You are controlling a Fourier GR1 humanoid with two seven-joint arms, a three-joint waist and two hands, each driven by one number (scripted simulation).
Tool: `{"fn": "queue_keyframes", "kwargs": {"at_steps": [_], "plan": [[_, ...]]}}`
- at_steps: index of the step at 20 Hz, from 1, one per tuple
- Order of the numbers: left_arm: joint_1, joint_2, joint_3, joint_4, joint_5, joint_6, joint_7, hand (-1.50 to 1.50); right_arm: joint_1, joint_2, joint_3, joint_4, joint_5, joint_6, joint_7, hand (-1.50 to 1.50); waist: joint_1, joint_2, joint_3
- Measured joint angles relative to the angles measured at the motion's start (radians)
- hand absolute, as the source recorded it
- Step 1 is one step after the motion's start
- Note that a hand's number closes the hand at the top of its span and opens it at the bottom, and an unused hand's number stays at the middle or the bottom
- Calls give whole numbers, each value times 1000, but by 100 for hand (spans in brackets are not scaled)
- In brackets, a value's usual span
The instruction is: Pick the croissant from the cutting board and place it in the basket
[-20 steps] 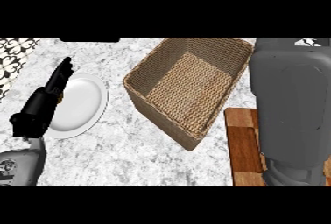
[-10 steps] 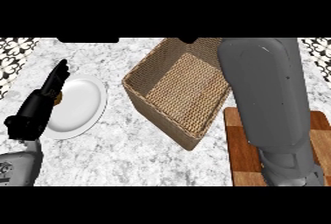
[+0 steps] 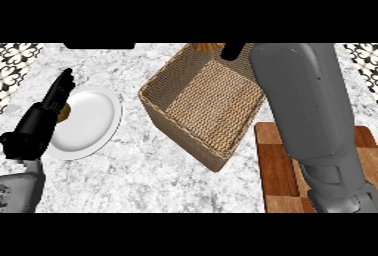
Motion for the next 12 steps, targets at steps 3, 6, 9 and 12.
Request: {"fn": "queue_keyframes", "kwargs": {"at_steps": [3,6,9,12], "plan": [[-11,-7,-3,4,-11,10,1,0,29,23,-13,-35,-32,15,0,-150,-3,-1,0],[-7,-13,-9,-8,-17,9,9,0,31,38,-28,-43,-56,8,7,-150,-1,-1,0],[0,-15,-10,-17,-15,3,9,0,8,45,-53,-22,-54,-64,-10,-150,5,1,0],[-8,-19,-9,2,-19,8,-1,0,10,54,-101,-59,-57,-177,-14,-150,1,2,0]]}}
